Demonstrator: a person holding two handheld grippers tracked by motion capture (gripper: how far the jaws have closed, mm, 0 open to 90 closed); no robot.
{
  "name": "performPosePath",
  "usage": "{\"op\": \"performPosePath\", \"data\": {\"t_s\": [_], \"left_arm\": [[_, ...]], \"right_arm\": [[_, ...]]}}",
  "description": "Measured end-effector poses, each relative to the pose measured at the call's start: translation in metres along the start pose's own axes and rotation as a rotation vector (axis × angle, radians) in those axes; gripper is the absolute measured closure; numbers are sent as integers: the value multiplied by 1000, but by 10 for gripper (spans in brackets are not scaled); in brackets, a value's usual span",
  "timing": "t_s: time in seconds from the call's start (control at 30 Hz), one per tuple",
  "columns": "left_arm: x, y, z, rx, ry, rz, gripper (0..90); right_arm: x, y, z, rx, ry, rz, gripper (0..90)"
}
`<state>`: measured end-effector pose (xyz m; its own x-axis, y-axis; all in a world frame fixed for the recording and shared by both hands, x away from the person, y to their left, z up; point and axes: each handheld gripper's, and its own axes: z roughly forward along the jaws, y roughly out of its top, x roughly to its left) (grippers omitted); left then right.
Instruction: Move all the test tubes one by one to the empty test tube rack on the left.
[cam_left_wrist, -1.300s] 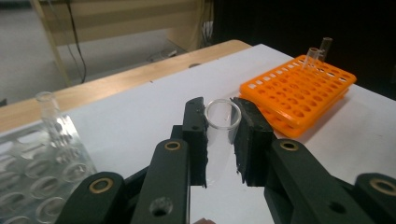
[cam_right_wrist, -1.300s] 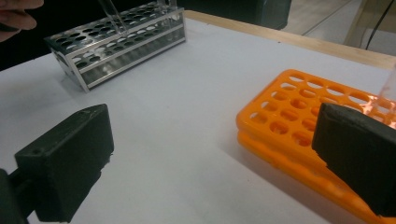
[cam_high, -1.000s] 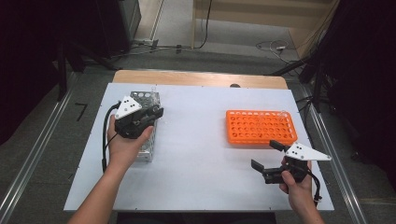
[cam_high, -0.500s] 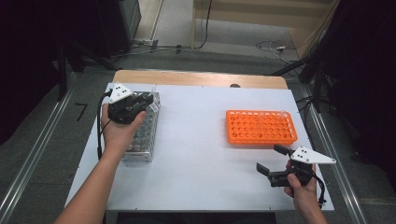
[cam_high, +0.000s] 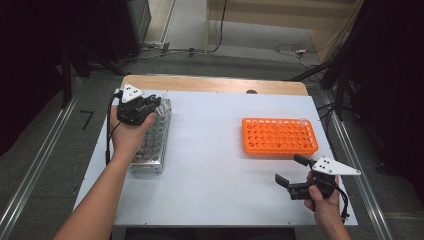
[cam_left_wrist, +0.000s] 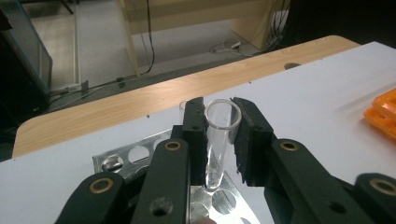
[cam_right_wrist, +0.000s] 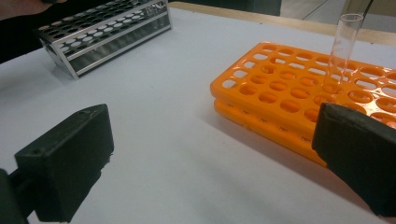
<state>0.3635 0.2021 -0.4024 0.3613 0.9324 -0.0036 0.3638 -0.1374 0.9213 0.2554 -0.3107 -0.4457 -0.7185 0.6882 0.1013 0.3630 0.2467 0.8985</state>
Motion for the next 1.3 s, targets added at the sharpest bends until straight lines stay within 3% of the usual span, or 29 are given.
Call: {"op": "performPosePath", "data": {"t_s": [0.33,0.57,1.1,1.3], "left_arm": [[-3,0,15,47,22,31,760],[-9,-4,24,103,43,74,760],[-10,-12,36,176,55,30,752],[-12,-11,33,166,26,11,637]], "right_arm": [[0,0,1,1,-3,-2,0],[0,0,1,3,-4,-4,0],[-1,-1,2,10,-13,-5,0],[-1,-1,3,11,-14,-4,0]]}}
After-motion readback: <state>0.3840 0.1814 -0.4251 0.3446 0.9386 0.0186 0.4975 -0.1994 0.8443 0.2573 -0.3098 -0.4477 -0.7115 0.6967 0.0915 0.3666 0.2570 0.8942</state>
